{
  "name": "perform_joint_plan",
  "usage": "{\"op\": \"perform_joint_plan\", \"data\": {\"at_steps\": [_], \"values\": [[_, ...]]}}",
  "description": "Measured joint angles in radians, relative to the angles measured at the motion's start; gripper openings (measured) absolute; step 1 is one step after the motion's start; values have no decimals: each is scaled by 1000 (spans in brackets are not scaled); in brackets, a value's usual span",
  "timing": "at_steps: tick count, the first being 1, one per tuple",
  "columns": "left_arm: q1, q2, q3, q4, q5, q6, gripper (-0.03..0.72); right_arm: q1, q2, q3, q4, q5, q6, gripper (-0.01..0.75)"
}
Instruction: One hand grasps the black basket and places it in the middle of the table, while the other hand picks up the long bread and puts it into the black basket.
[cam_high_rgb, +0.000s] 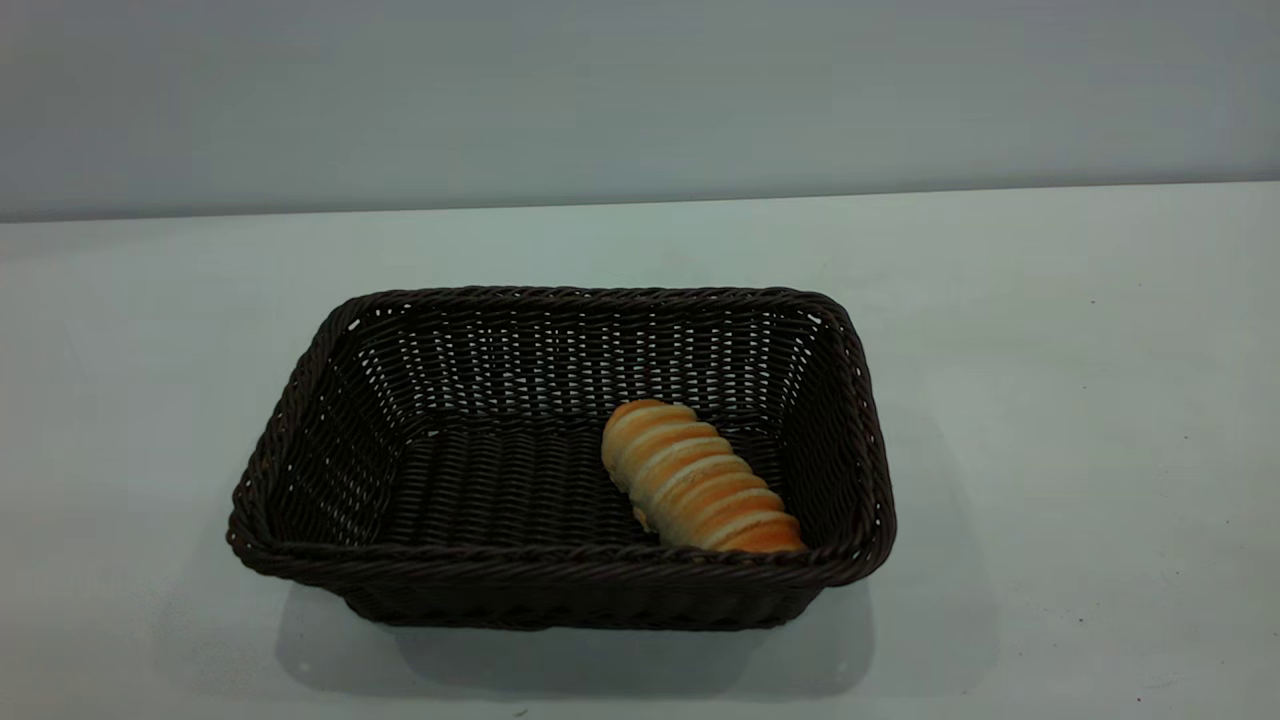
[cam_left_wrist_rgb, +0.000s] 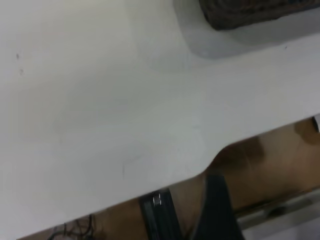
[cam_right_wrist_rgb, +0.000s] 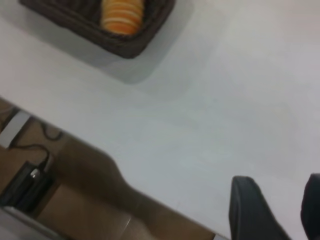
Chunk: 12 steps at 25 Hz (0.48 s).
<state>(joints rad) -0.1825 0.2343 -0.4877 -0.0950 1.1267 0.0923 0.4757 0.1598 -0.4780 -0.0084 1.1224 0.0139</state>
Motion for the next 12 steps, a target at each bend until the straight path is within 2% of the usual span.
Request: {"op": "perform_joint_plan", "data": {"at_steps": [8,12], "values": [[176,-228,0,-2,2,0,586,-329,-64,2,0,1,0,238],[198,-253,0,-2,8,-2,586,-455,-71,2,0,1,0,238]]}}
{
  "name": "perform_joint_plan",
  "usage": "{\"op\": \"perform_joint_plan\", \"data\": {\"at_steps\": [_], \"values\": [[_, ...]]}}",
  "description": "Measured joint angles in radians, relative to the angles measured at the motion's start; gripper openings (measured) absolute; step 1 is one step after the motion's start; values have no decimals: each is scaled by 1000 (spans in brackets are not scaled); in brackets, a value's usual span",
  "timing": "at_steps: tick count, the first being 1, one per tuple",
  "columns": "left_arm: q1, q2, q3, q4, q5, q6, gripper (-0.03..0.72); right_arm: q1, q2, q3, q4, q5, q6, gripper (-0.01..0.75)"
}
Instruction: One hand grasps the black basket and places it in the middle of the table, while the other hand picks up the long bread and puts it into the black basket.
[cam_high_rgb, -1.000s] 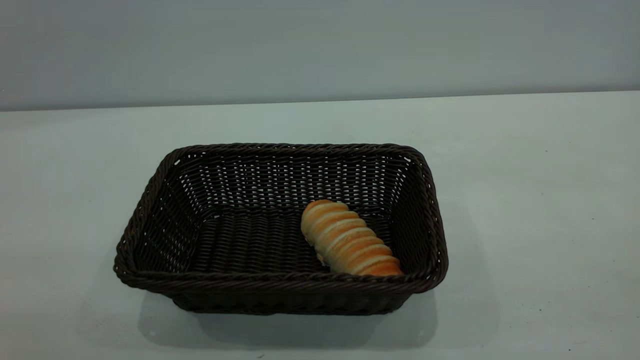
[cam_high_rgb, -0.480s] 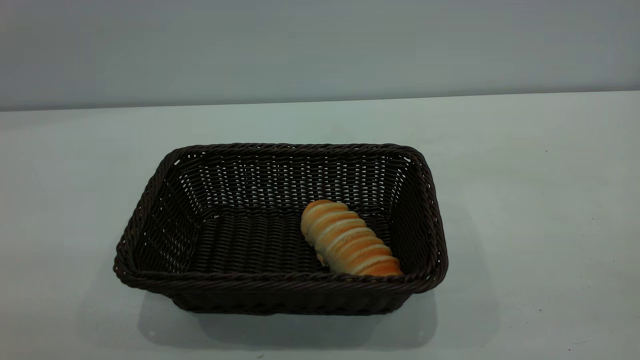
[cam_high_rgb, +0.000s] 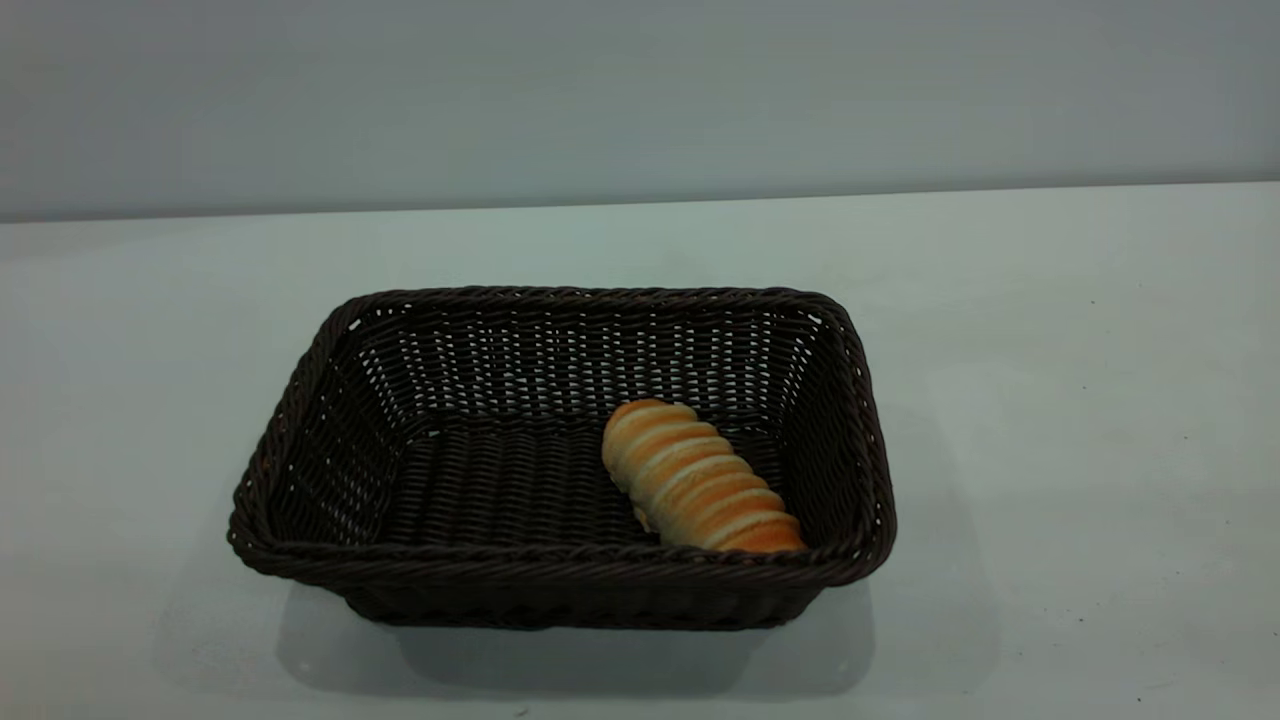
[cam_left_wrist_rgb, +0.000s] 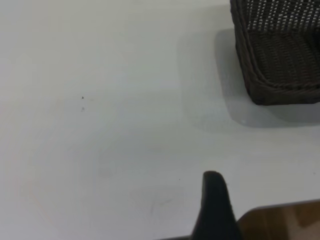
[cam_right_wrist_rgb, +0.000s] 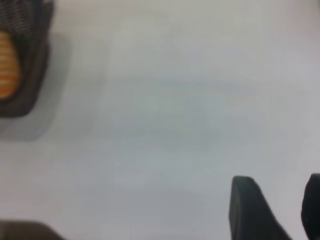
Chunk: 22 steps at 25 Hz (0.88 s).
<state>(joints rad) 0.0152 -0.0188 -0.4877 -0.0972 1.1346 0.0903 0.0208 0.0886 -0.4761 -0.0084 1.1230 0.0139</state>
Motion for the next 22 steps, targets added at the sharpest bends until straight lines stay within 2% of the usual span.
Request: {"op": "perform_joint_plan", "data": {"at_steps": [4,22], "values": [[1,-1,0,0,0,-1,586,-45,0,0,0,0,0,238],[1,-1,0,0,0,-2,586,-47,0,0,0,0,0,238]]}}
